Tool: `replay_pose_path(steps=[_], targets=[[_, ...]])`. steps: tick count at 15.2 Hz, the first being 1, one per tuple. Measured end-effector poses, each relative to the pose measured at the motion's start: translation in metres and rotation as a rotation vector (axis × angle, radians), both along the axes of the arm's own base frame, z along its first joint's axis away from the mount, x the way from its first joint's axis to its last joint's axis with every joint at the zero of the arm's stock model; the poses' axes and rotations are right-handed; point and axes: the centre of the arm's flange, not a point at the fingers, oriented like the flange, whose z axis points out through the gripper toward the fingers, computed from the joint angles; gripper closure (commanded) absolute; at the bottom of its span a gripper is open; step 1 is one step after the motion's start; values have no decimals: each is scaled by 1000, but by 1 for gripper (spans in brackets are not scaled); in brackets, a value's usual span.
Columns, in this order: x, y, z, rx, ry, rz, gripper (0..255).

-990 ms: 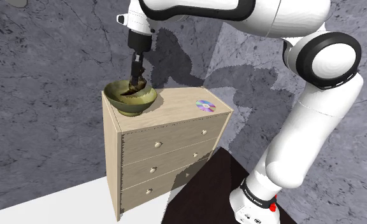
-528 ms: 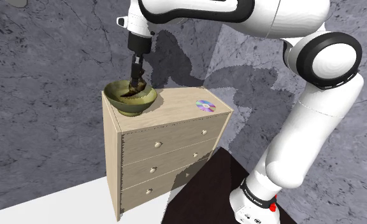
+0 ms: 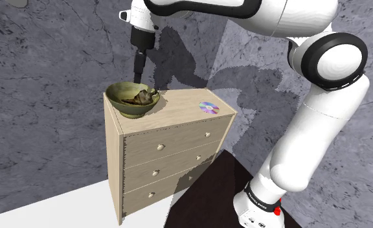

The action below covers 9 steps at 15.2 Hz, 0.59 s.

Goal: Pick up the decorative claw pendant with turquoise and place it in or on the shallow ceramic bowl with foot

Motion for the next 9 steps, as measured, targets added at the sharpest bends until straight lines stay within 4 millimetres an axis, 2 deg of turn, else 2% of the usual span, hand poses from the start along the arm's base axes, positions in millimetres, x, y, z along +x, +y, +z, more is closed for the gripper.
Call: replay_pose_path(steps=[2, 3, 9], targets=[[-1, -1, 21, 0, 0, 0, 0], [1, -1, 26, 0, 0, 0, 0], [0, -1, 32, -1, 1, 0, 0]])
